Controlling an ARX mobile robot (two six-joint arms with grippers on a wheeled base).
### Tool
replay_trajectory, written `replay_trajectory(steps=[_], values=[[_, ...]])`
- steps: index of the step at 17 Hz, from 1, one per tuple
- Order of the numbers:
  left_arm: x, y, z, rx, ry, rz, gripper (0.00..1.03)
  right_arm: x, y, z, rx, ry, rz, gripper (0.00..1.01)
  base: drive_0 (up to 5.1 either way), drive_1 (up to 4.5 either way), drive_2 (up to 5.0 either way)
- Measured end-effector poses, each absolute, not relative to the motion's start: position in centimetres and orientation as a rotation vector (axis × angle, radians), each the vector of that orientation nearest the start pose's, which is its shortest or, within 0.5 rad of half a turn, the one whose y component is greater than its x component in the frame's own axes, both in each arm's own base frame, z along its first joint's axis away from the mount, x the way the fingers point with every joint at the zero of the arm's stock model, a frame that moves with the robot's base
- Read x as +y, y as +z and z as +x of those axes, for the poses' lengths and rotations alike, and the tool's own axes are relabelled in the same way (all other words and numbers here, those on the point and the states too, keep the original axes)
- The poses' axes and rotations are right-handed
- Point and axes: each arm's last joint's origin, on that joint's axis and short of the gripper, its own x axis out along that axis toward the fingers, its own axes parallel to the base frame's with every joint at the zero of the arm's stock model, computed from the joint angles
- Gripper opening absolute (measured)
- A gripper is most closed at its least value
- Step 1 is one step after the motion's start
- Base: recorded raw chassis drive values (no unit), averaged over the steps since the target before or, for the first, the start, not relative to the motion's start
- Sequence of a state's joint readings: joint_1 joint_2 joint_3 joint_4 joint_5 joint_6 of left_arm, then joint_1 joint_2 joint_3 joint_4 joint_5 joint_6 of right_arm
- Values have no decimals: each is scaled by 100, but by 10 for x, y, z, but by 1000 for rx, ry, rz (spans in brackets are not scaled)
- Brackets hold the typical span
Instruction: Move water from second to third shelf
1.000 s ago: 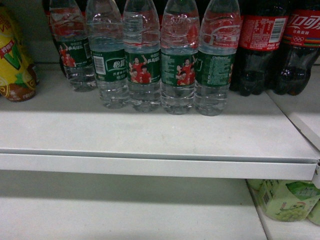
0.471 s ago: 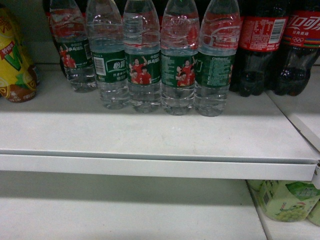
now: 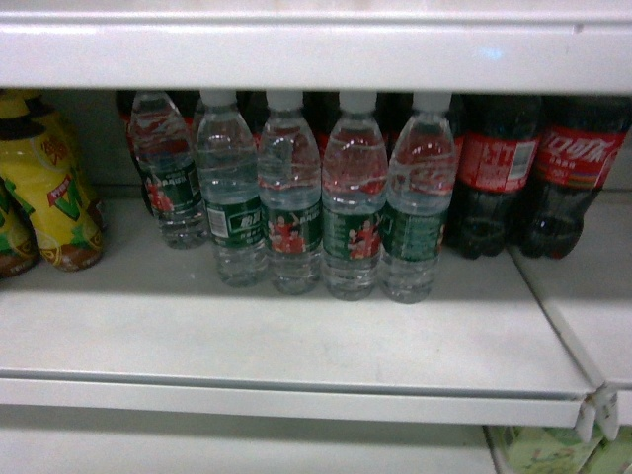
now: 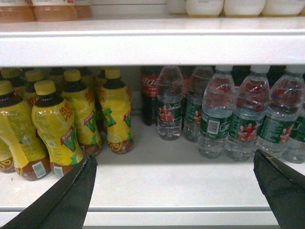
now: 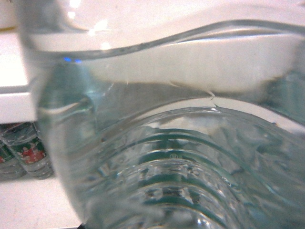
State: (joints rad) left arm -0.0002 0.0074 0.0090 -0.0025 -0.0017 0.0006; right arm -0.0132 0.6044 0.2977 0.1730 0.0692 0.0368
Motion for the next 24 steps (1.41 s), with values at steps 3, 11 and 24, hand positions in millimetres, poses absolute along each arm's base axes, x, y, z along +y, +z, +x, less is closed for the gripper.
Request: replay_trajectory(steps=[3, 11, 24], values=[[0, 166, 98, 3, -1, 1, 98, -4, 224, 150, 133, -85, 33, 41, 0, 0, 0], [0, 166, 98, -2, 0, 0, 98, -4, 225, 150, 124, -85, 33, 40, 0, 0, 0], [0, 166, 98, 1, 0, 1, 98, -4, 225, 150, 128, -82, 34, 40, 0, 0, 0]])
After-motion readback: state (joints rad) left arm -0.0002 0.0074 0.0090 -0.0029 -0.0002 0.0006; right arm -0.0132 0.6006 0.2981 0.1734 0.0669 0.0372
